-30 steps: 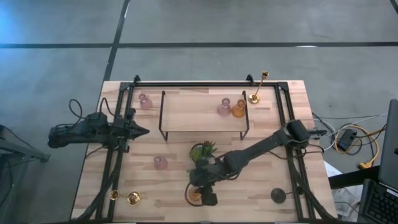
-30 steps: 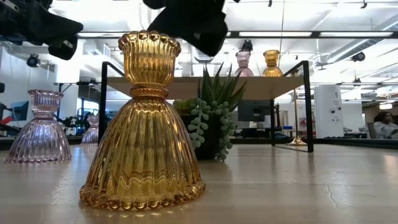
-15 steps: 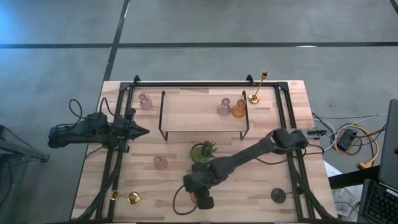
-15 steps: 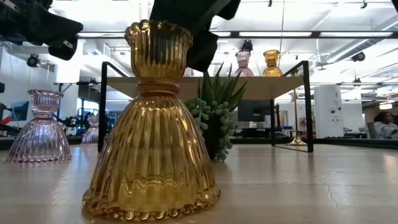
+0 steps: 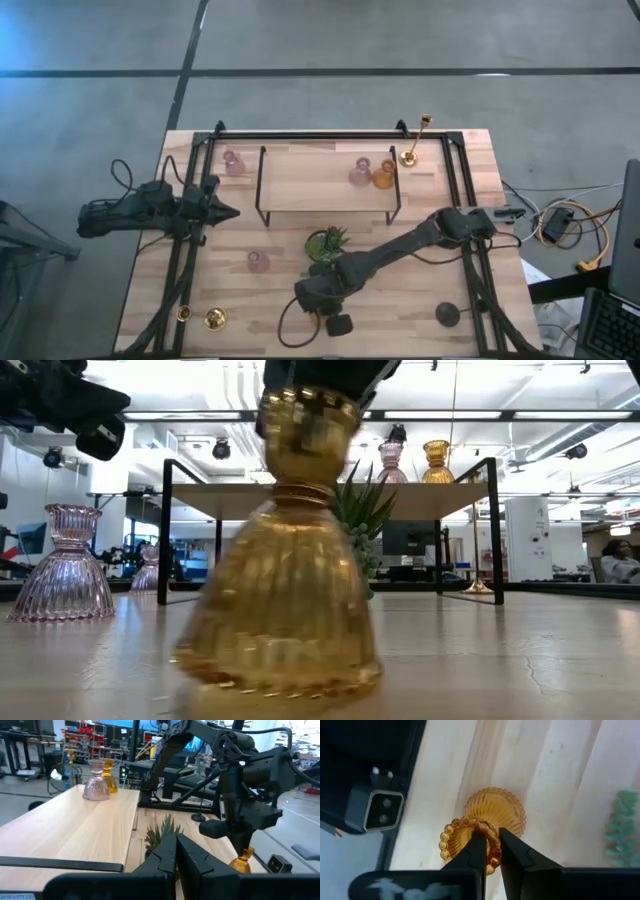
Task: Pick & Place candle stick holders
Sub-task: Put the yellow glass candle holder on the shelf
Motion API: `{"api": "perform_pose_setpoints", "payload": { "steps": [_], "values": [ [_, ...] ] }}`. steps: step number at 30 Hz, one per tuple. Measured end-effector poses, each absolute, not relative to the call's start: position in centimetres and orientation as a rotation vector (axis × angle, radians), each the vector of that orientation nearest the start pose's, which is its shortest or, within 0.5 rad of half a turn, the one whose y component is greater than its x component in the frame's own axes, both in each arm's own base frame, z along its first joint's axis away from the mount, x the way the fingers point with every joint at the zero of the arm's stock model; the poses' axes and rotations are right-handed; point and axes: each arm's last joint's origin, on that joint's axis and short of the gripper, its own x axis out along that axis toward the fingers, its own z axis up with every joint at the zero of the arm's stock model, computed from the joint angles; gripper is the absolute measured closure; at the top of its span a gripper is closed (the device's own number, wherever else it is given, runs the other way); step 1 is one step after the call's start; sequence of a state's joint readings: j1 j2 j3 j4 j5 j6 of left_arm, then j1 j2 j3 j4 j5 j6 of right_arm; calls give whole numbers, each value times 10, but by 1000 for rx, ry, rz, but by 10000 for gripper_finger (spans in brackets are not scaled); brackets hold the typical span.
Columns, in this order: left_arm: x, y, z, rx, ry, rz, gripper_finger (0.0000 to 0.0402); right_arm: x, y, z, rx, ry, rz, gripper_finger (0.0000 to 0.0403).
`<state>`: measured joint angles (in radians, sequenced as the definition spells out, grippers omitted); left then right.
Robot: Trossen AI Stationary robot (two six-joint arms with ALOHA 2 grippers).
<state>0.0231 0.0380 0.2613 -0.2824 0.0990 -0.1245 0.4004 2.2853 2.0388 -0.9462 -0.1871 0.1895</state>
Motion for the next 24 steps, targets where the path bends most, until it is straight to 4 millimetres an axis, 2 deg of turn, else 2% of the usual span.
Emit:
{"api": "perform_pose_setpoints", "payload": {
  "steps": [2, 6, 9, 12, 17, 20, 24],
  "values": [
    [78, -1, 223, -115, 40, -78, 389, 440, 190, 219, 20, 1228, 397, 383],
    [78, -1, 229, -106, 6, -91, 369, 435, 179, 252, 27, 1157, 378, 384],
    [80, -1, 237, -106, 5, -90, 332, 429, 168, 272, 27, 1124, 345, 384],
    [85, -2, 243, -128, 32, -96, 286, 425, 158, 284, 27, 1119, 295, 384],
    [106, -7, 246, -157, 73, -202, 228, 418, 134, 312, 43, 1055, 199, 384],
    [121, -14, 250, -139, 34, -286, 223, 417, 120, 321, 75, 1035, 159, 384],
    [142, -29, 264, -28, 2, -335, 231, 414, 104, 332, 102, 1015, 126, 384]
  ]
}}
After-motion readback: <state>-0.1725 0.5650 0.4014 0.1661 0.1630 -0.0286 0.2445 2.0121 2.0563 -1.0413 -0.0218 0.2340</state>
